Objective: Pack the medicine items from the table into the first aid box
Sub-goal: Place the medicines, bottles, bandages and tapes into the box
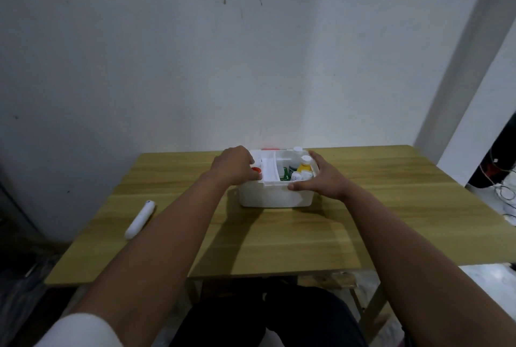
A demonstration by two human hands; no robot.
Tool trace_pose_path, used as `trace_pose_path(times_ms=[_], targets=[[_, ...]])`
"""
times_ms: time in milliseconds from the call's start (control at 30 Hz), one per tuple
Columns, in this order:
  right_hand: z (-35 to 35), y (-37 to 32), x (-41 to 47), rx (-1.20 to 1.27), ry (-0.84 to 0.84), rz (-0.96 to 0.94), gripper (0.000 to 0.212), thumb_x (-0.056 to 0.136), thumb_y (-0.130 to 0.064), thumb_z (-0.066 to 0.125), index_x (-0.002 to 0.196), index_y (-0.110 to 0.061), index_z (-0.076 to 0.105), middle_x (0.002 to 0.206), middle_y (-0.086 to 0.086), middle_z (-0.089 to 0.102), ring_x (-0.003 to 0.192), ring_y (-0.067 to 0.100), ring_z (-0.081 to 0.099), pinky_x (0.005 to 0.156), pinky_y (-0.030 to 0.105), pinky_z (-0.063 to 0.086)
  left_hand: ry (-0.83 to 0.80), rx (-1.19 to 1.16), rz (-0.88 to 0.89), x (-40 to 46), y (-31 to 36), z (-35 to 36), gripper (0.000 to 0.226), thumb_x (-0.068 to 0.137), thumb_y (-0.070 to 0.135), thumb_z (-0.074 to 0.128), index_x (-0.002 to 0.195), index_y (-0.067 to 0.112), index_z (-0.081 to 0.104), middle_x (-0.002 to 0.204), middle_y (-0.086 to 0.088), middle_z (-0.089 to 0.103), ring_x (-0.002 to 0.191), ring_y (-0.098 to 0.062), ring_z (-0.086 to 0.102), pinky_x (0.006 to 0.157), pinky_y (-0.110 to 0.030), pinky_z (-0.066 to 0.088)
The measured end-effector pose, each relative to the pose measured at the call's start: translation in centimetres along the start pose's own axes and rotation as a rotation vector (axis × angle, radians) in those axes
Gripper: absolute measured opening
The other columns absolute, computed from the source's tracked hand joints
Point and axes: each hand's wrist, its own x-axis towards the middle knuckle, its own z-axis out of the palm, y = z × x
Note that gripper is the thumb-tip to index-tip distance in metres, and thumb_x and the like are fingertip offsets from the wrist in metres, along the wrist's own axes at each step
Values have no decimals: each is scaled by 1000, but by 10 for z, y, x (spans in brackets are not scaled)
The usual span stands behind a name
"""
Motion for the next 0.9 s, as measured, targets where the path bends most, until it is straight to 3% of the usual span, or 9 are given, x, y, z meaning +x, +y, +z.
trace_pose_path(times_ms=[100,233,367,400,467,533,667,800,900], targets=[[0,1,1,13,-2,-8,102,62,-38,99,146,-37,41,122,-25,59,114,6,62,98,33,53,101,-289,-17,-11,-14,-12,47,85,33,74,129,16,69,124,-3,69,96,-12,66,84,-30,52],[0,3,2,22,-2,0,107,60,-39,99,150,-33,40,125,-19,61,117,14,62,99,36,54,247,-197,-248,-26,-72,-22,48,79,44,64,123,26,69,124,0,68,108,-22,63,91,-38,53],[1,2,0,54,18,-14,95,60,-35,100,138,-41,46,124,-18,64,116,11,65,102,40,55,-132,199,-582,-42,-147,-25,84,62,58,72,134,18,57,139,-11,53,120,-34,56,95,-47,52],[1,3,1,56,17,-10,95,59,-35,100,137,-42,46,124,-18,64,115,12,65,102,40,55,-230,242,-633,-47,-159,-25,87,59,59,76,132,16,57,138,-12,54,119,-34,57,94,-46,53],[1,2,0,57,10,-9,98,56,-39,100,137,-43,45,124,-17,64,115,12,65,102,41,55,-336,266,-675,-52,-178,-24,71,58,56,83,110,13,62,123,-12,61,110,-33,62,90,-45,55],[1,0,-1,65,13,-10,99,56,-38,101,138,-42,45,124,-17,65,113,10,65,102,41,55,-330,280,-664,-58,-188,-20,48,65,44,83,89,10,61,106,-11,64,97,-31,65,86,-44,57],[3,0,-3,61,39,-4,105,57,-35,101,145,-34,45,128,-15,64,118,11,64,103,35,53,-159,111,-593,-55,-180,-25,18,71,19,81,75,4,72,89,-17,72,77,-28,70,69,-42,62],[3,-1,-4,66,41,-5,99,61,-31,100,142,-34,43,123,-22,61,114,7,63,95,26,48,178,-333,-394,-31,-118,-48,31,72,21,87,92,10,67,91,-10,68,79,-28,71,65,-47,63],[4,-4,-6,71,42,-10,99,63,-28,100,142,-35,41,120,-22,60,108,2,63,98,28,50,249,-569,-273,-9,-52,-56,37,69,24,91,95,10,68,92,-6,68,78,-24,72,66,-44,63]])
